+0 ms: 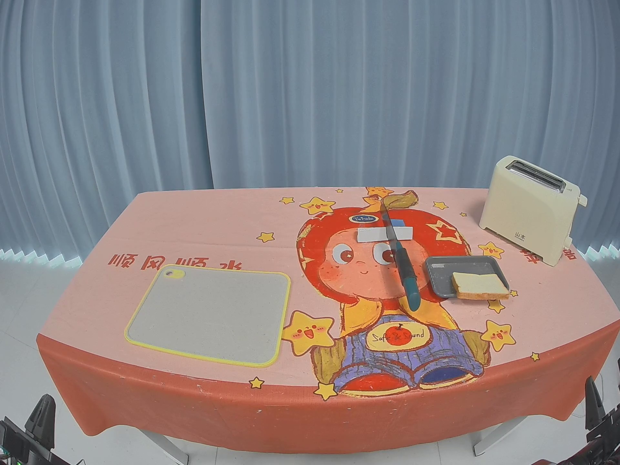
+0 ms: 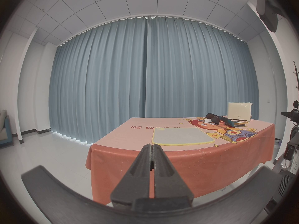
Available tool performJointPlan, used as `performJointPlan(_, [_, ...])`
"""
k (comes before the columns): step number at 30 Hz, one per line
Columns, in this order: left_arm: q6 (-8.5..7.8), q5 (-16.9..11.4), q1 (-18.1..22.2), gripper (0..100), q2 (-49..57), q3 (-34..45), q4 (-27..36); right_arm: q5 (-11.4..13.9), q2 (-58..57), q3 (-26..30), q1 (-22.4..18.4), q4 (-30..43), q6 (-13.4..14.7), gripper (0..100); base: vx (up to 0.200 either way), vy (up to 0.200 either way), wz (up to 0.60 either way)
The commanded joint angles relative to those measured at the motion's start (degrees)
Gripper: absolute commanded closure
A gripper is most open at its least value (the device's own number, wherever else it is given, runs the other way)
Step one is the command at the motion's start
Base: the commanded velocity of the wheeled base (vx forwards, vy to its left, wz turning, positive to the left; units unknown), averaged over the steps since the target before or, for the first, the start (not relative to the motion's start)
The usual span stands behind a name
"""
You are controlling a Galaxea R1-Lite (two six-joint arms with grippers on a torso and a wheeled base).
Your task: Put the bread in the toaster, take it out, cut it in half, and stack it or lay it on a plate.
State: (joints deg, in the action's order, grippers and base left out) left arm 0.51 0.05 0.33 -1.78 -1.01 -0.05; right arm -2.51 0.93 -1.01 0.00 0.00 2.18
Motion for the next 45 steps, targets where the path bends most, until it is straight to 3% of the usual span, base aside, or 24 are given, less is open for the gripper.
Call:
performJointPlan(1, [0.02, 0.0, 0.0, 100, -0.1, 1.0, 0.0, 0.1, -0.9, 1.0, 0.1, 0.0, 0.0, 0, 0.0, 0.0, 0.0])
performJointPlan(18, [0.02, 0.0, 0.0, 100, 0.0, 1.0, 0.0, -0.5, -0.9, 1.0, 0.1, -0.4, 0.2, 0, 0.0, 0.0, 0.0])
performJointPlan(23, [0.02, 0.0, 0.0, 100, -0.1, 1.0, 0.0, -0.6, -0.9, 1.0, 0.1, -7.3, 0.3, 0, 0.0, 0.0, 0.0])
performJointPlan(31, [0.02, 0.0, 0.0, 100, -0.1, 1.0, 0.0, -0.5, -0.9, 1.0, 0.1, -6.9, 0.0, 0, 0.0, 0.0, 0.0])
performJointPlan(38, [0.02, 0.0, 0.0, 100, 0.0, 1.0, 0.0, 0.5, -0.9, 1.0, 0.1, -7.3, -0.1, 0, 0.0, 0.0, 0.0])
performJointPlan(41, [0.02, 0.0, 0.0, 100, -0.1, 1.0, 0.0, 4.2, -0.9, -0.2, 0.1, -7.3, 0.3, 0, 0.0, 0.0, 0.0])
performJointPlan(45, [0.02, 0.0, 0.0, 100, 0.0, 1.0, 0.0, 5.9, -0.9, -0.4, 0.1, -6.5, 0.3, 0, 0.0, 0.0, 0.0])
